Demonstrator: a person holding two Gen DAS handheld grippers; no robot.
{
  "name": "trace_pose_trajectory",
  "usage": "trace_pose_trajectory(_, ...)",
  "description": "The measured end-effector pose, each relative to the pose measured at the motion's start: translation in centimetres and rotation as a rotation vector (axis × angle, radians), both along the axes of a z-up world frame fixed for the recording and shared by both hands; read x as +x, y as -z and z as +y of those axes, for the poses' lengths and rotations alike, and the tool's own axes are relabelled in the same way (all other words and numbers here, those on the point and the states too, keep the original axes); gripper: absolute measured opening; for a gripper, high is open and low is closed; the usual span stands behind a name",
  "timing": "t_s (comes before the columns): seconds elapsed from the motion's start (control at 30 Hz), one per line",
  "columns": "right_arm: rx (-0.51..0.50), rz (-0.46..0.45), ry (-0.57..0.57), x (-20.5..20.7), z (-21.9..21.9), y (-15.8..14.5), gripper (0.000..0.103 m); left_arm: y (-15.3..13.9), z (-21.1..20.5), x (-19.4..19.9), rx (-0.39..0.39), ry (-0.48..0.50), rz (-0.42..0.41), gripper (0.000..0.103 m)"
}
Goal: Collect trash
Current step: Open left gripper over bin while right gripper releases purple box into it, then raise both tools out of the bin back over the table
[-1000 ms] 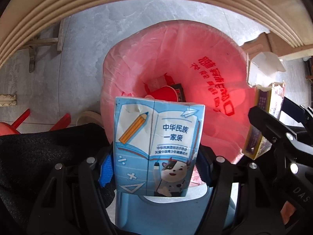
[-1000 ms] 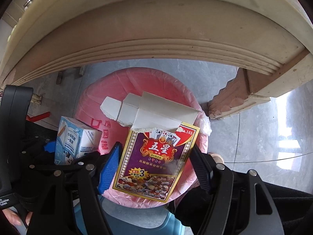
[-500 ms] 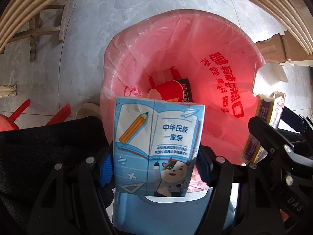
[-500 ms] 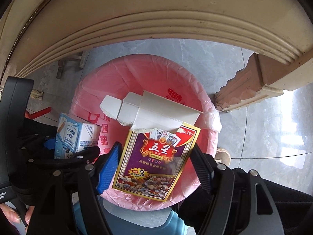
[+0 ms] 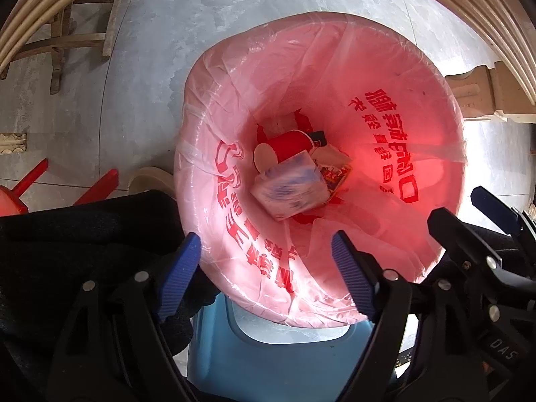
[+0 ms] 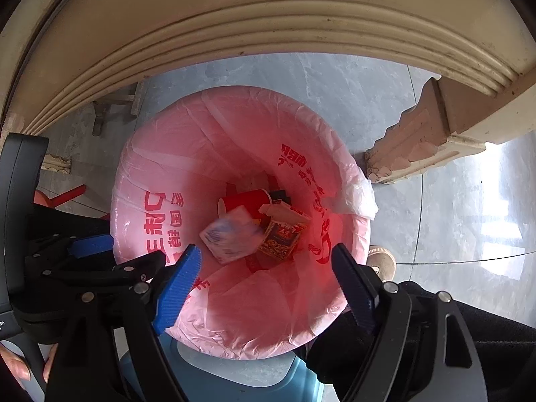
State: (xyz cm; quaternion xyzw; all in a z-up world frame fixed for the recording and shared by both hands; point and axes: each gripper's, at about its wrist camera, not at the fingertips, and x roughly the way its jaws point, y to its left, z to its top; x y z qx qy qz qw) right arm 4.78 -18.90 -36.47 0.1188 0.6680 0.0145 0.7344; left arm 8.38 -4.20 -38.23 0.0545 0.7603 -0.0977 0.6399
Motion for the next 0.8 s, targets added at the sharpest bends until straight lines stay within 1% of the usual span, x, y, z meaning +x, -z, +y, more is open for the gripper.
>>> trace_pose_trajectory(0.3,-0.006,0.007,-0.006,0.0,0.1,0.2,0.078,-0.3,0.2,0.2,-0.003,-0.01,-0.003,0.079)
trace_pose_trajectory(0.5,-0.018,-0.005,-0.007,-0.4,0.3,-0.5,0.078,-1.0,0.1,-0.2,0.014,0.007,-0.04,0.079)
trace_pose_trajectory(0.63,-0.023,-0.037,-0.018,-0.9,0.5,-2.0,0.078,-2.7,0.1,-0.8,0.031,0.03,-0.101,0.079)
trace_pose_trajectory(0.73,0.007,-0.067,-0.021,-1.5,0.5,-3.8,0.078,-4.8,0.6,-1.3,-0.007,0.033,-0.132,0.079)
trace_pose_trajectory(0.8,0.036,-0.083,-0.02,-2.0,0.5,-5.2,0.078,-6.7,1.1,-1.7,-0.038,0.036,-0.155,0.079)
